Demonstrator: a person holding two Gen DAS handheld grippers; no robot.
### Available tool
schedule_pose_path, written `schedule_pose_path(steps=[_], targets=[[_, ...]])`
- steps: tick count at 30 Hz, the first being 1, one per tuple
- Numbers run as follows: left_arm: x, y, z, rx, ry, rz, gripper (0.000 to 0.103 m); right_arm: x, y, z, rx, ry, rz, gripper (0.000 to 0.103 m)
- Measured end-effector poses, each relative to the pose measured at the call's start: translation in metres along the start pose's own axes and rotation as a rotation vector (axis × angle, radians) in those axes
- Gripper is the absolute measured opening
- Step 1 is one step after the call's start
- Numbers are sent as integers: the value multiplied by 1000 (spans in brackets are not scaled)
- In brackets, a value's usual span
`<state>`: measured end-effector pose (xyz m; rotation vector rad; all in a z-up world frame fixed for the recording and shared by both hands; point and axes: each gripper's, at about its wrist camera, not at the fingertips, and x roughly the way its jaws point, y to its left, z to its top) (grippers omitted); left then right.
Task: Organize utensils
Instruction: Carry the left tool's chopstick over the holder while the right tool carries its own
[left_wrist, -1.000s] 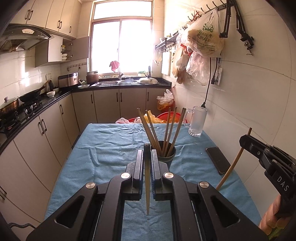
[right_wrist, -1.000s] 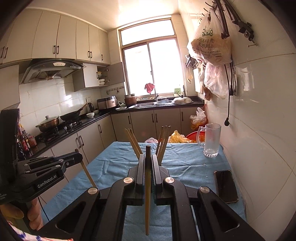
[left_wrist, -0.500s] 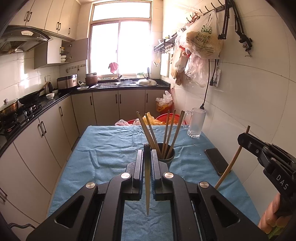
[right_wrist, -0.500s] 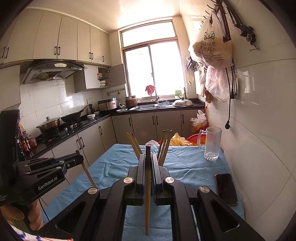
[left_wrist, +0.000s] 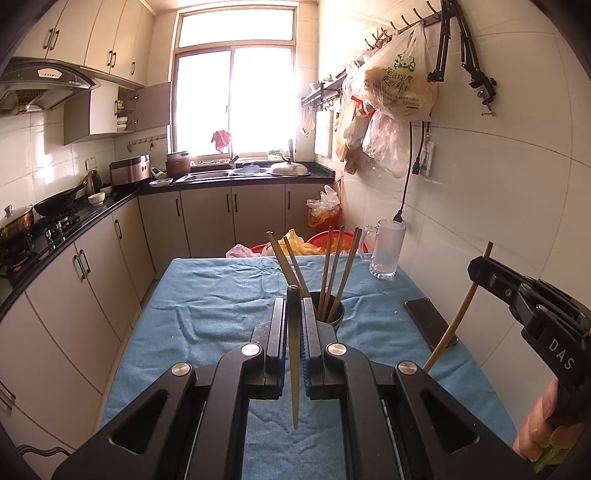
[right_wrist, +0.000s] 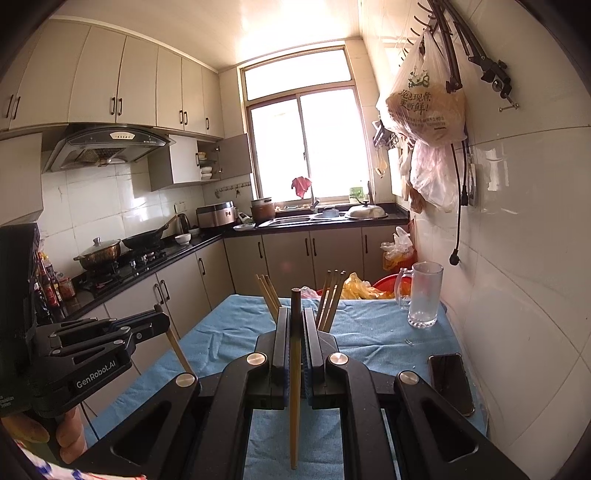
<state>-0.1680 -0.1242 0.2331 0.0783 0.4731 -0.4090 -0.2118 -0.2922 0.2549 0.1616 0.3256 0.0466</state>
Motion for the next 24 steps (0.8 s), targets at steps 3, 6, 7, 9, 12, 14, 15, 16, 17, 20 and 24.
schedule_pose_path(steps=[3, 6, 7, 9, 12, 14, 15, 16, 17, 20, 24], targets=[[-1, -1, 2, 4, -4, 2, 7, -1, 0, 1, 2, -6, 0, 6], [-1, -1, 2, 5, -5, 0, 7, -1, 1, 2, 4, -10, 2, 6], [-1, -1, 2, 4, -5, -1, 7, -2, 1, 2, 4, -12, 3, 6], [-2, -1, 3, 6, -6, -4, 7, -2, 1, 3, 4, -15, 5, 6], [-3, -1, 4, 8, -7, -4, 7, -1, 1, 4, 6, -19, 8, 6], [-3, -1, 4, 6, -5, -7, 7, -2, 2, 5, 7, -21, 8, 6], [-2, -2, 4, 6, -6, -5, 7, -1, 2, 6, 7, -21, 8, 6], [-2, -2, 4, 6, -6, -4, 7, 0, 1, 6, 7, -22, 9, 6], [-3, -2, 4, 7, -6, -5, 7, 0, 2, 6, 7, -23, 9, 6], [-2, -2, 4, 6, -6, -4, 7, 0, 1, 7, 8, -25, 12, 6], [-2, -3, 4, 6, -4, -3, 7, 1, 2, 8, 9, -26, 14, 6]])
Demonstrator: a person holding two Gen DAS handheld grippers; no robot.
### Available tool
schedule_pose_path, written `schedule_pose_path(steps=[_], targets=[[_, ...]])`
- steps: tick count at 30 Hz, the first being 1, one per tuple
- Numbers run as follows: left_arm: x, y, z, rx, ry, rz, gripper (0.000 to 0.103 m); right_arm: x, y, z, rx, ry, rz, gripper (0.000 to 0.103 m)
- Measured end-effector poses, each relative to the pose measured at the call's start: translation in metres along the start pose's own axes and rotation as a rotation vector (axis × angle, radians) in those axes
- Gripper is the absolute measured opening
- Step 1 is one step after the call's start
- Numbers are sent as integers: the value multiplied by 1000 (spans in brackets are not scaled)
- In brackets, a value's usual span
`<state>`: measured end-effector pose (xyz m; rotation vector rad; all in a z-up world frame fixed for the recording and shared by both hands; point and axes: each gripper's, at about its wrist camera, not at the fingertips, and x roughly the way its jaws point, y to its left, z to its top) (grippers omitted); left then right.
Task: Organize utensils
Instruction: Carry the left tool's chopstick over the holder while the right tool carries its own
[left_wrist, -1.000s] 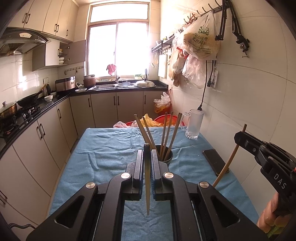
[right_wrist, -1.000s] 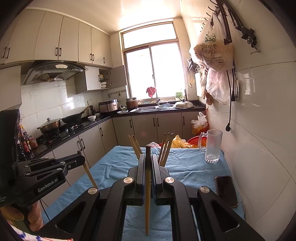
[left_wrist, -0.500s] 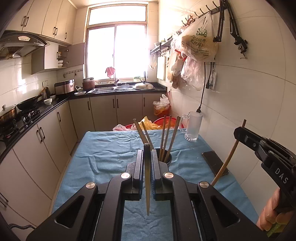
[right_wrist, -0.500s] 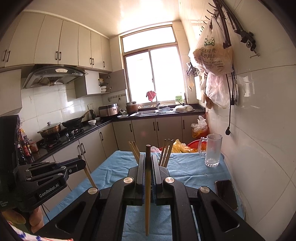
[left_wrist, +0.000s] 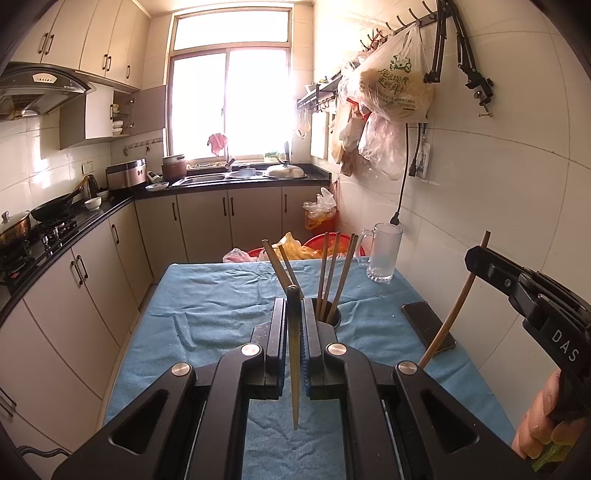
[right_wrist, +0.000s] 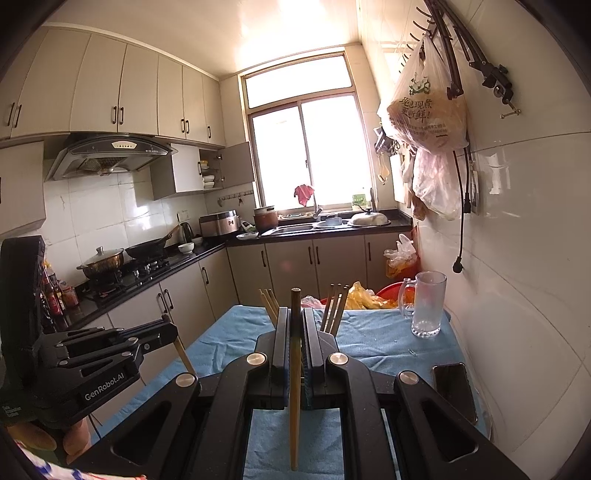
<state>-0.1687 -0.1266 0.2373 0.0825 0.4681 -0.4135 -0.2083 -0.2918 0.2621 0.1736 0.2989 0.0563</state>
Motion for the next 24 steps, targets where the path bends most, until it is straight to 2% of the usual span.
schedule_pose_path(steps=[24], targets=[[27, 3, 7, -6, 41, -15, 7, 26, 0, 3, 8, 19, 4, 6]])
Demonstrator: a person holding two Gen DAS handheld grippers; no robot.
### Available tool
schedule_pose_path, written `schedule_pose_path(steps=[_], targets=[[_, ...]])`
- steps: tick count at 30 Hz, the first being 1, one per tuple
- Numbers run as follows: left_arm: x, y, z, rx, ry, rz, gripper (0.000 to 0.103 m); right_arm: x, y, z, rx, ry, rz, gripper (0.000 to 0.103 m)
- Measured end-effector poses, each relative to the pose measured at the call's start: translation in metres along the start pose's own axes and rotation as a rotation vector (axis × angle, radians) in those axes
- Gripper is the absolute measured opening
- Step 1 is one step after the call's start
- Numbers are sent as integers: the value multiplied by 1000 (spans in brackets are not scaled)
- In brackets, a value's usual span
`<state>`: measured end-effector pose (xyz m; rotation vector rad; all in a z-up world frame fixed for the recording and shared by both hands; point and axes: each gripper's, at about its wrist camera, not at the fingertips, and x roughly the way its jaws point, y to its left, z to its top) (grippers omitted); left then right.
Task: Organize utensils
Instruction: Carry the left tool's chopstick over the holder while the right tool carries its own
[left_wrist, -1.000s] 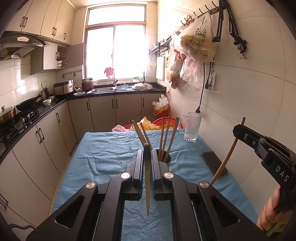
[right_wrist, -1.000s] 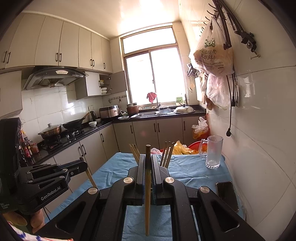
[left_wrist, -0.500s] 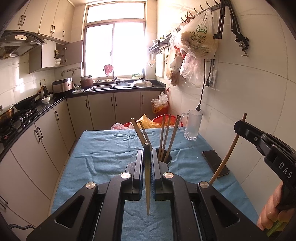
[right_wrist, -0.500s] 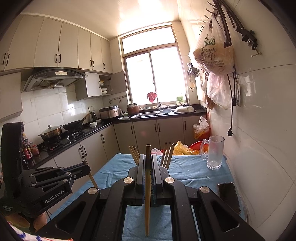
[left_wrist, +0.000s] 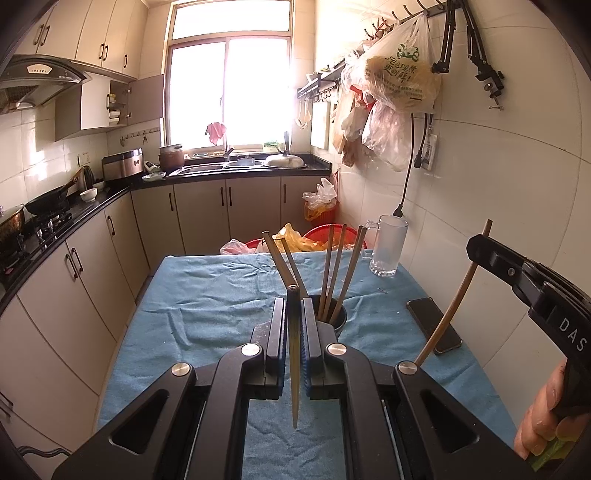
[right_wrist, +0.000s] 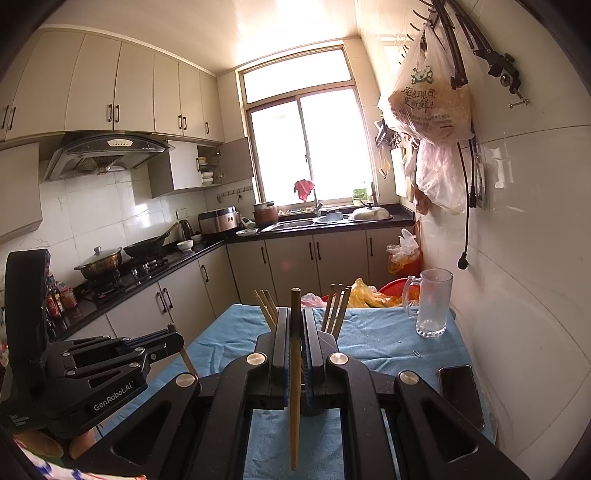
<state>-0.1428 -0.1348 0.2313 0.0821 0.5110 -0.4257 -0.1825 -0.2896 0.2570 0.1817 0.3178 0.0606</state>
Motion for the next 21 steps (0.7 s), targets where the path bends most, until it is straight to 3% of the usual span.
schedule_pose_path(steps=[21], targets=[[0, 1, 8, 1, -6, -24, 7, -4, 7, 11, -18, -25, 1, 6]])
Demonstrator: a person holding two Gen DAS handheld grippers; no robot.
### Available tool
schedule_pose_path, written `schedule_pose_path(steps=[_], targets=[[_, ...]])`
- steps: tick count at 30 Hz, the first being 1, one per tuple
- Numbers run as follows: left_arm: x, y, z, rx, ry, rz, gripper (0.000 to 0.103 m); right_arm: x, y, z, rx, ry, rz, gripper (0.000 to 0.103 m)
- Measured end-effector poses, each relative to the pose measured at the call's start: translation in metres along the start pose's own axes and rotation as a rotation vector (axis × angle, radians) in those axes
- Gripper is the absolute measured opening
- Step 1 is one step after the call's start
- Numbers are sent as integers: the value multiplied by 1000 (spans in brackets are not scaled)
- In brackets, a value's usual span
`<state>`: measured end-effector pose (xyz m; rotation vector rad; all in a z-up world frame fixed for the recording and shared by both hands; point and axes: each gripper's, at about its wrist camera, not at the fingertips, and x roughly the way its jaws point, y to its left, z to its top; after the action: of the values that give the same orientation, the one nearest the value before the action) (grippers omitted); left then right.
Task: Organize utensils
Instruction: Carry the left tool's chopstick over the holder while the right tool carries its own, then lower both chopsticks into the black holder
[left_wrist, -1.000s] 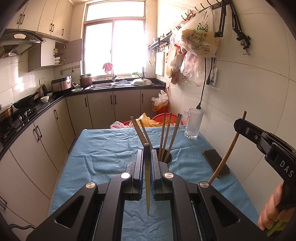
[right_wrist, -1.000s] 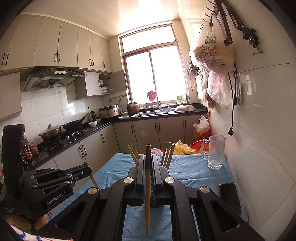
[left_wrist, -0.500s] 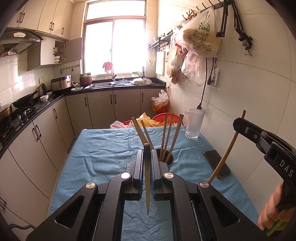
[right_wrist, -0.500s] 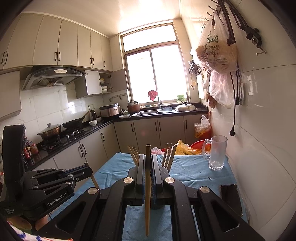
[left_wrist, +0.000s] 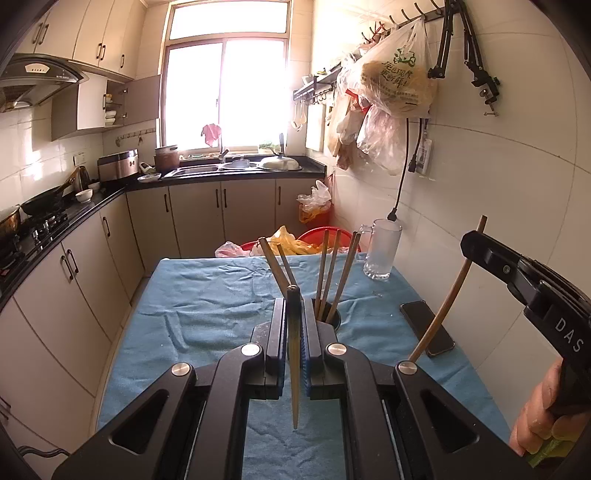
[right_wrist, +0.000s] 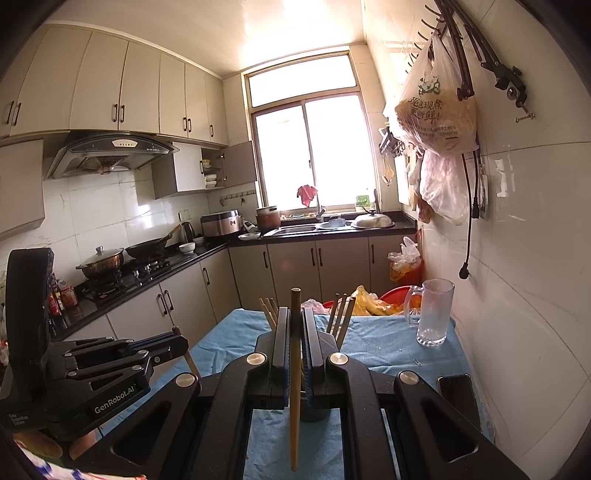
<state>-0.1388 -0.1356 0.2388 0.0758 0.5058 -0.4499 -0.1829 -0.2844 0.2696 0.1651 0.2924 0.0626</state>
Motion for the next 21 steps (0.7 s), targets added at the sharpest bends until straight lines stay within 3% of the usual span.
schedule_pose_path(steps=[21], targets=[[1, -10, 35, 67, -51, -5, 7, 5, -3, 34, -16, -63, -15, 6]])
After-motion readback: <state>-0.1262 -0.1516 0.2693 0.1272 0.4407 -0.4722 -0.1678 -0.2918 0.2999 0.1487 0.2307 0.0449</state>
